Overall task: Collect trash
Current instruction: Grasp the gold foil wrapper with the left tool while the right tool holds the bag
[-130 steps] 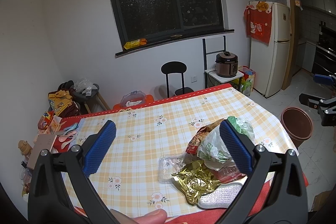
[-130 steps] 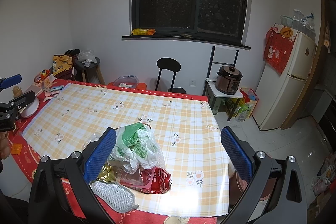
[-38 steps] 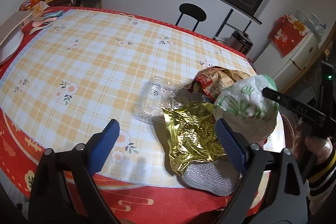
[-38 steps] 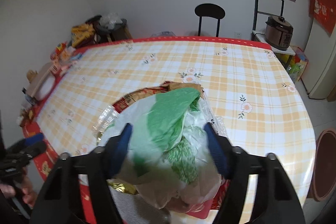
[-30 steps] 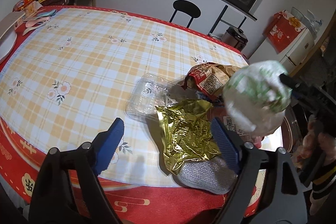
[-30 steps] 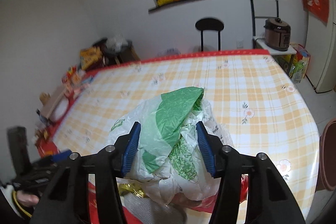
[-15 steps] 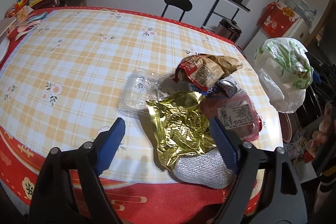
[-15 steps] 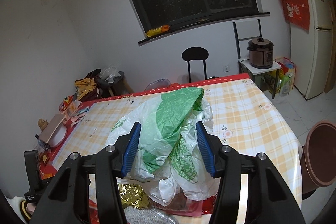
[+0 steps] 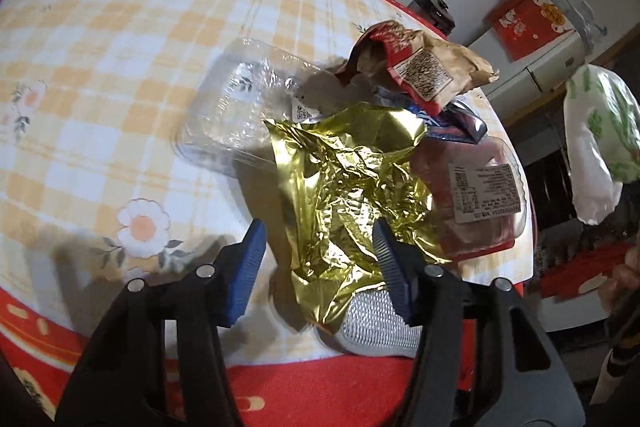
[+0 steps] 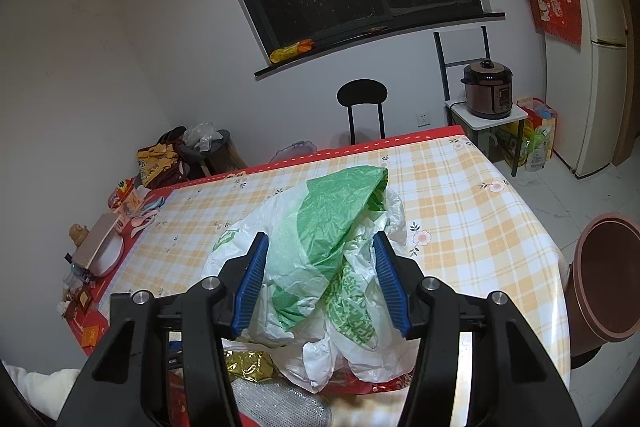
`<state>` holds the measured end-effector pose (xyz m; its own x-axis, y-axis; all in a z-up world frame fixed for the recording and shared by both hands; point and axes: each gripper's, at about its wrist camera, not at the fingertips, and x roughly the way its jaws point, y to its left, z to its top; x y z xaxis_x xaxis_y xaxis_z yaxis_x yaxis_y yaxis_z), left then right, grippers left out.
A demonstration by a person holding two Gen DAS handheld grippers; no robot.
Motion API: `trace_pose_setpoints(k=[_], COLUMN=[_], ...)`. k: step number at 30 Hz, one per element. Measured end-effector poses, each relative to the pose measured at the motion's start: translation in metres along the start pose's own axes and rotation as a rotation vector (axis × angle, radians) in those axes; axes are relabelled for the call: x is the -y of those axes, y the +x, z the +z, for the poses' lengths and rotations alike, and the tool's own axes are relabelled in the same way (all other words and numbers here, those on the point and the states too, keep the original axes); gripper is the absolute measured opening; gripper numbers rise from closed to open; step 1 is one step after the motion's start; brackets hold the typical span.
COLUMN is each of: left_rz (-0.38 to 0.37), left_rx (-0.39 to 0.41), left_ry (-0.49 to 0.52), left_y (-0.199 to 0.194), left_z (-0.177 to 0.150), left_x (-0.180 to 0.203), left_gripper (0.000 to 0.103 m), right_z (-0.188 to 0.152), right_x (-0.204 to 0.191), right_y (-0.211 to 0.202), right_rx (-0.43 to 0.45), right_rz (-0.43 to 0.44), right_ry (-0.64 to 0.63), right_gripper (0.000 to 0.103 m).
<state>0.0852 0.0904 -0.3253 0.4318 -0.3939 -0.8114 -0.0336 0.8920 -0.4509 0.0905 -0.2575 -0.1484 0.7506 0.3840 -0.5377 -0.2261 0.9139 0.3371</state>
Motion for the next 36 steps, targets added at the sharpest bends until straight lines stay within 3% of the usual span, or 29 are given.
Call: trace_pose_setpoints(k=[3, 6, 18, 26, 30, 36], left_rz=[-0.018, -0.004, -0.095, -0.133, -0.163, -0.196], left_rx=[0.0, 0.005, -0.004, -0.031, -0.023, 0.031], left_ry=[0.011, 0.016, 0.018, 0.05, 0.055, 0.074], left_y=[0.012, 0.022, 0.045, 0.049, 0.037, 0.002], left_z=[0.003, 0.009, 0.021, 0.022, 0.021, 0.015], left_x=[0.0, -0.003, -0.018, -0.011, -0.008, 0.002], left_gripper=[0.064, 0.064, 0.063, 0.04, 0.019, 0.016], right_z=[-0.002, -0.004, -0.004, -0.001, 0.0, 0.001], right_x=[0.003, 0.007, 0.017, 0.015, 0.014, 0.011], right_y=[-0.001, -0.003, -0.005, -0.005, -0.004, -0.001], right_rx=[-0.007, -0.009, -0.013, -0.007, -0.004, 0.001], right_rz=[-0.007, -0.015, -0.041, -0.037, -0.03, -0.012], right_ry=[0.003, 0.01, 0.027, 0.025, 0.029, 0.033], right_gripper=[0.053, 0.053, 0.053, 0.053, 0.053, 0.053])
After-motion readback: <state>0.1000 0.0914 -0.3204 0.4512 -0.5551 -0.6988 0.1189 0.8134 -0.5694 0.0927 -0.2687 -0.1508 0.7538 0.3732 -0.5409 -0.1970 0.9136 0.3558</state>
